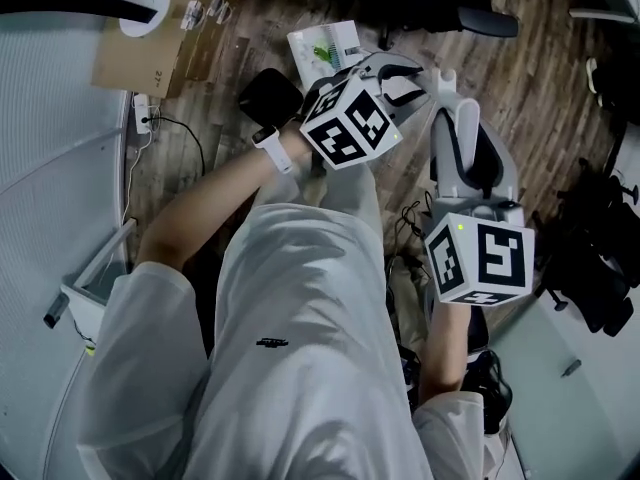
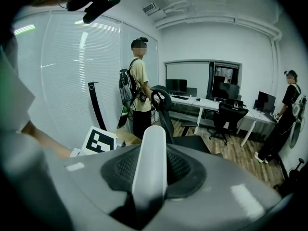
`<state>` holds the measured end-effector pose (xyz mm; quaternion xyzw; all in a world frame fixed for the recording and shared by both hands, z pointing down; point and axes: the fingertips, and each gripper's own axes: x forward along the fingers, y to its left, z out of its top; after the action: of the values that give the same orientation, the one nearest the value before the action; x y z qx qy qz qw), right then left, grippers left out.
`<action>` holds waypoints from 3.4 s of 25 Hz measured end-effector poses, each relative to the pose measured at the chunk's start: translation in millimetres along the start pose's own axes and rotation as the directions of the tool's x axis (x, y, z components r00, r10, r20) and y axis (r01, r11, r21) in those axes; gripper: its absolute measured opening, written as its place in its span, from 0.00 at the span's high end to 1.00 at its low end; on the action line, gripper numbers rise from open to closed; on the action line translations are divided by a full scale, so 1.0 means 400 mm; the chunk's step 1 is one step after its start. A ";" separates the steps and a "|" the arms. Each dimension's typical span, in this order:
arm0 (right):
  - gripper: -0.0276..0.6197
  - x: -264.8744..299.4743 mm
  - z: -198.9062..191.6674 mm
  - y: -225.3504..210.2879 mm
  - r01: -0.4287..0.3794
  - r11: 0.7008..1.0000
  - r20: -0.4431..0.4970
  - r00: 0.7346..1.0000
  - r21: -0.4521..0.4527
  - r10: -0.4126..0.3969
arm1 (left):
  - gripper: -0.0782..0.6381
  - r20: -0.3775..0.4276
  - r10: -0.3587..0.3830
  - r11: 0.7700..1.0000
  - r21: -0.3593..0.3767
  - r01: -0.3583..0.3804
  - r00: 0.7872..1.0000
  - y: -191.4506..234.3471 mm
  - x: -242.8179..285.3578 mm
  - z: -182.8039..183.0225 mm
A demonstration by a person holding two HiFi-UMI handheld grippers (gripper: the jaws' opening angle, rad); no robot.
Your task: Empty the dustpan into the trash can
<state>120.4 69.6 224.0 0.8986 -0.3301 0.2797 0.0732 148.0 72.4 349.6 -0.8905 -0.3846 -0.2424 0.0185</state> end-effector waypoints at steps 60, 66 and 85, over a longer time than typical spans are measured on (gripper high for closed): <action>0.77 -0.121 -0.129 0.501 -0.568 0.486 -0.083 0.702 -0.664 0.707 | 0.71 -0.022 0.736 0.597 -0.448 -0.665 0.676 -0.017 -0.486 -0.253; 0.77 -0.134 -0.194 0.518 -0.572 0.377 -0.112 0.643 -0.729 0.758 | 0.70 -0.041 0.793 0.511 -0.497 -0.701 0.607 -0.045 -0.487 -0.314; 0.77 -0.209 -0.340 0.510 -0.498 0.045 -0.271 0.543 -0.866 0.795 | 0.70 -0.072 0.894 0.324 -0.575 -0.751 0.441 -0.151 -0.511 -0.395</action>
<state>-123.0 1.2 280.3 0.4882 -0.7996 -0.0682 0.3431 -79.7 -57.8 388.5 -0.9489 0.2113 -0.1748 -0.1558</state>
